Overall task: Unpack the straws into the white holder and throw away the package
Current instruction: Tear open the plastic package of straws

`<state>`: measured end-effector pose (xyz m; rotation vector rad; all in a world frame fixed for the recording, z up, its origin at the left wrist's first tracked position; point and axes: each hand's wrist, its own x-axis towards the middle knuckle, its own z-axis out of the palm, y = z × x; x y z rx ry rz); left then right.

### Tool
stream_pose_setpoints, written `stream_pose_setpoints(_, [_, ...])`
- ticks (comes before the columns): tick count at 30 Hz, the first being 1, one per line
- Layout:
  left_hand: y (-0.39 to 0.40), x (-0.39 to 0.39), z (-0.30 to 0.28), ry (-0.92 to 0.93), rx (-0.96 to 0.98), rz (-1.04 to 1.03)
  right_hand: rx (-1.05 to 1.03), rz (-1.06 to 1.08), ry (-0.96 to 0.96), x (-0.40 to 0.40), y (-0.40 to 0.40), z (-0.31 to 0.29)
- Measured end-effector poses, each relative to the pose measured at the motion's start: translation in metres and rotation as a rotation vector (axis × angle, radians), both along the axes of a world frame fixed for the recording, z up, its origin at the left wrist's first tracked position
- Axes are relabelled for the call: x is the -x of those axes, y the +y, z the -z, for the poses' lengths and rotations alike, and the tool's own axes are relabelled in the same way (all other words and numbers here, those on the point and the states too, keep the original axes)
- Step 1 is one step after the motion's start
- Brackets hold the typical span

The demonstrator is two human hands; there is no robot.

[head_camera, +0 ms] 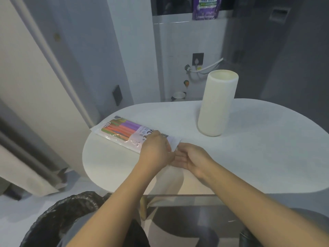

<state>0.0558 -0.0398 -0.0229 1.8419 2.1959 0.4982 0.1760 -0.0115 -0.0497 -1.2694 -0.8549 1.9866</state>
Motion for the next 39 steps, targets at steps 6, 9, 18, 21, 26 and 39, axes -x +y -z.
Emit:
stream_pose_setpoints(6, [0.000, 0.002, -0.001, -0.071, -0.013, -0.045, -0.009, 0.017, -0.063, 0.004, 0.000, -0.001])
stream_pose_setpoints(9, [0.002, 0.002, 0.002, -0.054, -0.007, -0.042, 0.007, 0.036, -0.044, 0.005, 0.002, -0.001])
stream_pose_setpoints(18, [0.008, 0.002, 0.011, -0.048, -0.018, -0.090, -0.021, 0.046, 0.010, 0.005, 0.003, 0.002])
stream_pose_setpoints(21, [0.007, 0.002, 0.012, -0.067, -0.031, -0.068, -0.024, 0.053, 0.037, 0.005, 0.003, 0.001])
stream_pose_setpoints(26, [0.005, 0.004, 0.008, -0.139, -0.076, -0.050, -0.023, 0.064, 0.059, 0.007, 0.002, -0.001])
stream_pose_setpoints(39, [-0.005, 0.015, 0.007, -0.147, -0.255, 0.020, -0.231, 0.033, -0.018, 0.012, 0.001, -0.007])
